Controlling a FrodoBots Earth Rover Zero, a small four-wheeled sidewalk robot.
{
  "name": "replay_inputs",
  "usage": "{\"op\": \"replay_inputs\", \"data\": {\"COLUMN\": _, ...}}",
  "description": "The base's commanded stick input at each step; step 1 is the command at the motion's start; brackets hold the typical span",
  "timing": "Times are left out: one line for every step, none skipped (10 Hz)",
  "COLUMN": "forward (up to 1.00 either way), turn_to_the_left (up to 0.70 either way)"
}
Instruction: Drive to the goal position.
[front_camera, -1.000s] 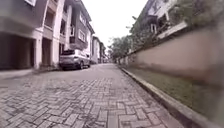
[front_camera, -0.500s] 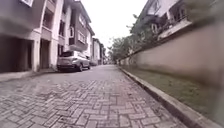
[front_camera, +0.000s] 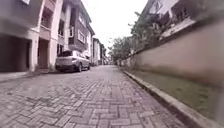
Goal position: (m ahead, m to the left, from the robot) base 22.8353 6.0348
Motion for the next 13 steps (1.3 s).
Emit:
{"op": "replay_inputs", "data": {"forward": 0.70, "turn_to_the_left": 0.00}}
{"op": "replay_inputs", "data": {"forward": 0.70, "turn_to_the_left": 0.00}}
{"op": "replay_inputs", "data": {"forward": 0.70, "turn_to_the_left": 0.00}}
{"op": "replay_inputs", "data": {"forward": 0.70, "turn_to_the_left": 0.00}}
{"op": "replay_inputs", "data": {"forward": 0.70, "turn_to_the_left": 0.00}}
{"op": "replay_inputs", "data": {"forward": 0.70, "turn_to_the_left": 0.00}}
{"op": "replay_inputs", "data": {"forward": 0.70, "turn_to_the_left": 0.00}}
{"op": "replay_inputs", "data": {"forward": 0.70, "turn_to_the_left": 0.00}}
{"op": "replay_inputs", "data": {"forward": 0.70, "turn_to_the_left": 0.00}}
{"op": "replay_inputs", "data": {"forward": 0.70, "turn_to_the_left": 0.00}}
{"op": "replay_inputs", "data": {"forward": 0.70, "turn_to_the_left": 0.00}}
{"op": "replay_inputs", "data": {"forward": 0.70, "turn_to_the_left": 0.00}}
{"op": "replay_inputs", "data": {"forward": 0.70, "turn_to_the_left": 0.00}}
